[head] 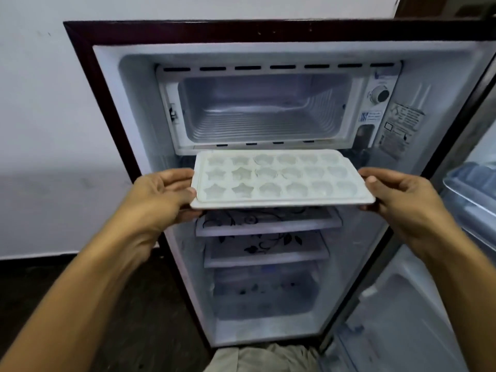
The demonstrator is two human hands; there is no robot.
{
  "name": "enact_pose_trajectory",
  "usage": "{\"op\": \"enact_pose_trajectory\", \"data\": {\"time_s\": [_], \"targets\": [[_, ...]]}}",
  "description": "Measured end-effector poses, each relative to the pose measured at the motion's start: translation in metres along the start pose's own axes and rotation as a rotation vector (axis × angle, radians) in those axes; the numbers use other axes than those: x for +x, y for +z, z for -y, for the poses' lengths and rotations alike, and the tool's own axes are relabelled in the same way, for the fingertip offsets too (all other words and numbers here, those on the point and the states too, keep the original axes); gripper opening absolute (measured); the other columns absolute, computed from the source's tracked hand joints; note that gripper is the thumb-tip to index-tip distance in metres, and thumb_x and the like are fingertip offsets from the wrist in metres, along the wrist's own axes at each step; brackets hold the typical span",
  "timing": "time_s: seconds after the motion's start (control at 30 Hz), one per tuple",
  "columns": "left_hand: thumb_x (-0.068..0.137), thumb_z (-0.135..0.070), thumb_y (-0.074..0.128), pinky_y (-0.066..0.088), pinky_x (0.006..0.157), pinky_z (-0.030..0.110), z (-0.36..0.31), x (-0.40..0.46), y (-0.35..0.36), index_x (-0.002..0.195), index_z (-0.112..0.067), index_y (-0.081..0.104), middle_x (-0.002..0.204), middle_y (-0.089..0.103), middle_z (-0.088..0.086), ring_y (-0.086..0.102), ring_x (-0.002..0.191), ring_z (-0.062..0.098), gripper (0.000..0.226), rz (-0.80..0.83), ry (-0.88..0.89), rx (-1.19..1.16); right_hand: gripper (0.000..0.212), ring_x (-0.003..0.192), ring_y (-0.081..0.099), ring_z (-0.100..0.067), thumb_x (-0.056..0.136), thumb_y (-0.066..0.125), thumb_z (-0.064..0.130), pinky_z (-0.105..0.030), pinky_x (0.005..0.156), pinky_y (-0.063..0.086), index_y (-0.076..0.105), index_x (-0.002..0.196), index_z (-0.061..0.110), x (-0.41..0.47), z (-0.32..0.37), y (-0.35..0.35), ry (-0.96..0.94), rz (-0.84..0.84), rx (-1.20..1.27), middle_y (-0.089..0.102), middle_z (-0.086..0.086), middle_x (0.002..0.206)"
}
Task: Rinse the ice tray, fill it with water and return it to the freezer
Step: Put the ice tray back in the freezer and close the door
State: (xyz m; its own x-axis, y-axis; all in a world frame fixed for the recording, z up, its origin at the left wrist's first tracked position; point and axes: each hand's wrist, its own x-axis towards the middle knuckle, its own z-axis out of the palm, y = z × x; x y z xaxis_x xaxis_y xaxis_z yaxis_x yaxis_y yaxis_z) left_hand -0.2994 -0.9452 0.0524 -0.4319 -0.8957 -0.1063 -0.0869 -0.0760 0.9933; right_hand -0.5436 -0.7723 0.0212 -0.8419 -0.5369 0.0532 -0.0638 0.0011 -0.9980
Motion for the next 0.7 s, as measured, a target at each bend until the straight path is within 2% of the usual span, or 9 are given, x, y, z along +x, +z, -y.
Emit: {"op": "enact_pose_trajectory", "data": {"time_s": [0.13,0.27,0.33,0.4,0.47,0.53,0.63,0.7], "targets": [[0.091,0.009,0.046,0.055,0.050,0.018,-0.021,0.053,0.015,0.108,-0.008,0.058,0.096,0.065,0.006,0.064,0.071,0.013,0.026,-0.026,0.014,0.004,0.017,0.068,0.061,-0.014,0.097,0.047,0.004,-0.014,0.049,0.052,0.063,0.102,0.005,0.051,0.015,0.023,-0.012,0.006,0.005,0.065,-0.005,0.081],[0.090,0.012,0.044,0.052,0.044,0.017,-0.033,0.100,0.030,0.100,-0.007,0.057,0.092,0.061,0.008,0.061,0.075,0.016,0.025,-0.026,0.005,-0.027,0.017,0.065,0.057,-0.018,0.097,0.047,0.000,-0.016,0.047,0.053,0.061,0.106,-0.001,0.094,0.027,0.043,-0.018,-0.018,0.012,0.061,-0.016,0.094],[0.091,0.012,0.042,0.052,0.042,0.017,-0.035,0.124,0.036,0.106,-0.007,0.055,0.103,0.059,0.010,0.061,0.078,0.019,0.028,-0.031,0.011,-0.035,0.017,0.068,0.058,-0.019,0.095,0.047,-0.004,-0.019,0.048,0.055,0.060,0.106,-0.003,0.113,0.031,0.051,-0.013,-0.015,0.014,0.058,-0.017,0.099],[0.091,0.012,0.040,0.050,0.041,0.017,-0.036,0.144,0.041,0.105,-0.007,0.057,0.110,0.059,0.011,0.062,0.083,0.021,0.029,-0.029,0.008,-0.034,0.016,0.068,0.059,-0.021,0.093,0.048,-0.009,-0.025,0.051,0.057,0.061,0.099,-0.003,0.130,0.034,0.057,-0.003,0.005,-0.002,0.059,-0.014,0.096],[0.091,0.012,0.038,0.050,0.041,0.017,-0.036,0.161,0.046,0.092,-0.008,0.057,0.098,0.061,0.009,0.063,0.076,0.020,0.028,-0.016,0.001,-0.034,0.015,0.064,0.061,-0.021,0.093,0.049,-0.007,-0.029,0.053,0.058,0.061,0.086,-0.002,0.147,0.034,0.064,0.009,0.019,-0.021,0.060,-0.010,0.086],[0.092,0.013,0.036,0.051,0.040,0.017,-0.036,0.174,0.052,0.083,-0.009,0.054,0.089,0.058,0.008,0.061,0.069,0.020,0.030,-0.022,-0.006,-0.029,0.011,0.064,0.065,-0.020,0.094,0.052,-0.001,-0.034,0.059,0.060,0.062,0.090,-0.003,0.165,0.033,0.071,0.040,0.019,-0.051,0.061,-0.009,0.085],[0.094,0.012,0.034,0.048,0.037,0.016,-0.033,0.197,0.057,0.097,-0.006,0.055,0.105,0.058,0.010,0.061,0.075,0.021,0.028,-0.016,-0.004,-0.002,0.014,0.072,0.069,-0.023,0.093,0.053,0.001,-0.041,0.073,0.060,0.062,0.100,-0.007,0.186,0.028,0.079,0.056,0.028,-0.159,0.065,-0.012,0.087],[0.094,0.011,0.035,0.046,0.036,0.015,-0.031,0.208,0.060,0.111,-0.007,0.054,0.118,0.056,0.012,0.061,0.080,0.022,0.031,-0.017,-0.017,-0.003,0.013,0.058,0.068,-0.016,0.094,0.049,-0.003,-0.037,0.065,0.061,0.060,0.101,-0.006,0.192,0.028,0.084,0.061,0.062,-0.157,0.062,-0.008,0.079]]}}
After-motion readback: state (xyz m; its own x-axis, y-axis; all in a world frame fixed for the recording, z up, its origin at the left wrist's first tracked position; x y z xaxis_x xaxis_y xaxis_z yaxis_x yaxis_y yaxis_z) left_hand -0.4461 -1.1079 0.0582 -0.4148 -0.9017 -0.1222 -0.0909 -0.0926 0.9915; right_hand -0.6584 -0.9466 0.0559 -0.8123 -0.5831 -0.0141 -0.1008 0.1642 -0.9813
